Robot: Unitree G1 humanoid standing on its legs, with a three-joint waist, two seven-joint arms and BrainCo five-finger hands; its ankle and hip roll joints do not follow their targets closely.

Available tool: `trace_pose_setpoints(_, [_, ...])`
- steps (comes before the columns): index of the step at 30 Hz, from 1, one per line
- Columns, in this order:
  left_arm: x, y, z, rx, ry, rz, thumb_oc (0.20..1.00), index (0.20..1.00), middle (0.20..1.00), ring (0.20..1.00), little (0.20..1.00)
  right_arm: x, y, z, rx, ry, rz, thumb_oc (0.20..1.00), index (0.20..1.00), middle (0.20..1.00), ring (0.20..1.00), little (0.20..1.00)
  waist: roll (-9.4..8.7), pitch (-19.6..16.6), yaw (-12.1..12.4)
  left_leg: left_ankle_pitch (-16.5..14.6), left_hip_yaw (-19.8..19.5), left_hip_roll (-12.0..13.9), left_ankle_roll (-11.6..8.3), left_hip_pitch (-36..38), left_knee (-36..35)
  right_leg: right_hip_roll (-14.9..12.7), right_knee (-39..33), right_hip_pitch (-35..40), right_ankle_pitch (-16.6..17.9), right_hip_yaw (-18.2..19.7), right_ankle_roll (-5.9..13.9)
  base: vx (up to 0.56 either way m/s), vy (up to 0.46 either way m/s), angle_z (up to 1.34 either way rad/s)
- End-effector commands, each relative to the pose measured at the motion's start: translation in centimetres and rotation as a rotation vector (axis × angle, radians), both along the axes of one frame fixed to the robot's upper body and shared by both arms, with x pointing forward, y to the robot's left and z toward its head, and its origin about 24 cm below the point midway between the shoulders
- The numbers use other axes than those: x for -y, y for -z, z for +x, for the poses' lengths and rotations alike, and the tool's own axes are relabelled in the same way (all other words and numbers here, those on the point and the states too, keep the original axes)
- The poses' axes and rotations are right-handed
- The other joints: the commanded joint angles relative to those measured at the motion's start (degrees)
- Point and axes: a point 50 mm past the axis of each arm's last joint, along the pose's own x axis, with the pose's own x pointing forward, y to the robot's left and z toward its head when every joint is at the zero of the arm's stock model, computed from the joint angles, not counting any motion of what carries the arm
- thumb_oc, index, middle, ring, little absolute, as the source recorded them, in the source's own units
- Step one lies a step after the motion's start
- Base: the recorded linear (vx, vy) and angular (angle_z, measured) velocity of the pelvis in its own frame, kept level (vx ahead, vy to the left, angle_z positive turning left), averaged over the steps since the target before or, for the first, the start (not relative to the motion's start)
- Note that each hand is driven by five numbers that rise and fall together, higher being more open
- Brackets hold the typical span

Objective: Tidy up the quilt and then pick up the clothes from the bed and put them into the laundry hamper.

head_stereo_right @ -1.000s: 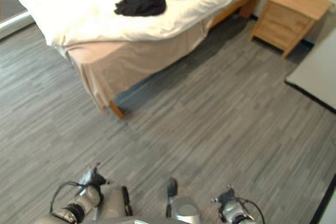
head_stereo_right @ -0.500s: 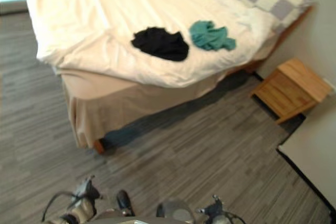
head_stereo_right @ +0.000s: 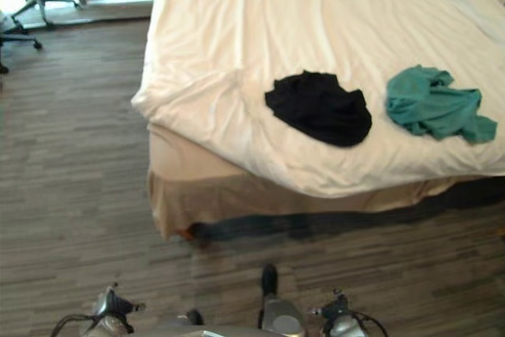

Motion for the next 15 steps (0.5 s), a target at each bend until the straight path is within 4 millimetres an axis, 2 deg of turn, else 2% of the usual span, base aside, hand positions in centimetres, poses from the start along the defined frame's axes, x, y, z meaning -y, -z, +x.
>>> trace_pose_setpoints(1, [-2.3, -6.7, 8.3, 0.489, -0.149, 0.09, 1.0, 1.0, 1.0, 1.0, 1.0, 2.2, -0.4, -1.2, -0.033, -0.011, -0.072, 1.0, 1.0, 1.0, 1.0, 1.0, -0.64, 2.5, -1.9, -1.2, -1.1, 1.0, -0.45, -5.6, 0.5, -4.3, 2.0, 5.3, -12.6, -0.7, 7.8, -0.04, -0.036, 0.47])
trace_pose_setpoints(2, [-2.3, -6.7, 8.3, 0.488, -0.149, 0.09, 1.0, 1.0, 1.0, 1.0, 1.0, 2.2, -0.3, -1.2, -0.033, -0.011, -0.072, 1.0, 1.0, 1.0, 1.0, 1.0, -0.64, 2.5, -1.9, -1.2, -1.2, 1.0, -0.45, -5.6, 0.5, -4.3, 2.0, 5.3, -12.6, -0.7, 7.8, 0.07, 0.046, 0.65])
trace_pose_setpoints(3, [-2.6, -9.7, 10.4, 0.643, -0.123, 0.145, 1.0, 1.0, 1.0, 1.0, 1.0, 2.9, -0.2, -2.6, -0.057, 0.042, -0.091, 1.0, 1.0, 1.0, 1.0, 1.0, -0.07, 1.5, -3.0, -0.7, 0.8, 1.7, -0.68, -4.1, -3.2, -4.1, 2.4, 5.8, -13.2, -1.4, 8.32, 0.06, 0.05, 0.48])
trace_pose_setpoints(4, [-2.6, -9.7, 10.4, 0.643, -0.123, 0.145, 1.0, 1.0, 1.0, 1.0, 1.0, 2.9, -0.2, -2.6, -0.057, 0.042, -0.091, 1.0, 1.0, 1.0, 1.0, 1.0, -0.06, 1.4, -3.0, -0.5, 0.8, 1.7, -0.68, -4.2, -3.3, -4.1, 2.4, 5.6, -13.1, -1.3, 8.29, 0.12, 0.066, 0.34])
trace_pose_setpoints(5, [-2.7, -11.1, 11.0, 0.711, -0.106, 0.175, 1.0, 1.0, 1.0, 1.0, 1.0, 3.0, -0.1, -3.1, -0.058, 0.071, -0.083, 1.0, 1.0, 1.0, 1.0, 1.0, 0.16, 0.6, -3.3, -0.5, 1.3, 1.7, -0.59, -3.3, -4.9, -3.9, 2.3, 5.7, -13.0, -1.2, 8.51, 0.11, 0.026, 0.04])
trace_pose_setpoints(6, [-2.6, -13.4, 12.2, 0.823, -0.087, 0.199, 1.0, 1.0, 1.0, 1.0, 1.0, 2.7, 0.1, -3.8, -0.061, 0.106, -0.063, 1.0, 1.0, 1.0, 1.0, 1.0, 0.26, -0.1, -4.0, -0.3, 2.1, 1.8, -0.7, -2.5, -6.1, -3.9, 2.7, 5.7, -13.0, -1.3, 8.7, 0.2, 0.06, -0.02])
trace_pose_setpoints(7, [-2.6, -16.9, 13.7, 0.957, -0.018, 0.254, 1.0, 1.0, 1.0, 1.0, 1.0, 2.6, 0.2, -4.3, -0.058, 0.138, -0.044, 1.0, 1.0, 1.0, 1.0, 1.0, 0.31, -0.7, -4.5, -0.3, 2.8, 1.7, -0.71, -1.1, -7.0, -3.9, 3.1, 5.8, -13.0, -0.8, 8.81, 0.14, 0.044, -0.05])
trace_pose_setpoints(8, [-2.6, -16.9, 13.7, 0.956, -0.018, 0.254, 1.0, 1.0, 1.0, 1.0, 1.0, 2.6, 0.2, -4.3, -0.058, 0.138, -0.044, 1.0, 1.0, 1.0, 1.0, 1.0, 0.32, -0.7, -4.5, -0.3, 2.8, 1.7, -0.71, -1.2, -7.0, -3.9, 3.1, 5.8, -13.0, -0.8, 8.81, 0.15, 0.064, -0.29])
trace_pose_setpoints(9, [-3.1, -20.1, 14.9, 1.023, 0.109, 0.37, 1.0, 1.0, 1.0, 1.0, 1.0, 2.6, 0.2, -4.6, -0.066, 0.114, -0.032, 1.0, 1.0, 1.0, 1.0, 1.0, 0.24, -0.8, -5.1, -1.0, 3.8, 1.4, -0.66, 0.4, -7.5, -4.2, 3.2, 6.2, -12.9, -0.2, 9.17, 0.1, 0.058, -0.25])
trace_pose_setpoints(10, [-3.1, -21.7, 15.7, 1.045, 0.183, 0.422, 1.0, 1.0, 1.0, 1.0, 1.0, 2.4, 0.3, -4.6, -0.066, 0.093, -0.021, 1.0, 1.0, 1.0, 1.0, 1.0, 0.3, -0.8, -5.5, -1.3, 4.5, 1.2, -0.65, 1.1, -7.8, -4.4, 3.0, 6.1, -12.6, 0.2, 9.48, 0.09, 0.055, -0.29])
trace_pose_setpoints(11, [-3.1, -21.7, 15.7, 1.045, 0.184, 0.423, 1.0, 1.0, 1.0, 1.0, 1.0, 2.4, 0.3, -4.6, -0.066, 0.094, -0.021, 1.0, 1.0, 1.0, 1.0, 1.0, 0.28, -0.9, -5.4, -1.1, 4.6, 1.2, -0.65, 1.0, -7.9, -4.3, 3.0, 5.9, -12.5, 0.4, 9.43, 0.07, 0.066, -0.21])
trace_pose_setpoints(12, [-2.7, -23.6, 17.2, 1.026, 0.316, 0.53, 1.0, 1.0, 1.0, 1.0, 1.0, 2.0, 0.3, -4.6, -0.065, 0.062, 0.0, 1.0, 1.0, 1.0, 1.0, 1.0, 0.42, -1.0, -6.4, -1.6, 5.8, 0.8, -0.6, 2.3, -8.6, -4.6, 2.7, 5.8, -11.9, 1.1, 10.04, 0.04, 0.038, -0.25])
trace_pose_setpoints(13, [-2.7, -23.7, 17.3, 1.027, 0.317, 0.531, 1.0, 1.0, 1.0, 1.0, 1.0, 2.0, 0.3, -4.5, -0.064, 0.063, 0.001, 1.0, 1.0, 1.0, 1.0, 1.0, 0.41, -1.1, -6.2, -1.4, 6.0, 0.9, -0.61, 2.1, -8.6, -4.6, 2.7, 5.6, -11.7, 1.3, 9.98, 0.06, 0.071, -0.25])
trace_pose_setpoints(15, [-2.5, -25.3, 19.1, 0.977, 0.409, 0.646, 1.0, 1.0, 1.0, 1.0, 1.0, 1.4, 0.3, -4.2, -0.061, 0.007, 0.019, 1.0, 1.0, 1.0, 1.0, 1.0, 0.61, -1.0, -7.5, -1.7, 7.1, 0.6, -0.43, 2.9, -9.3, -4.7, 2.7, 4.7, -11.2, 2.8, 10.42, 0.02, 0.063, -0.25])
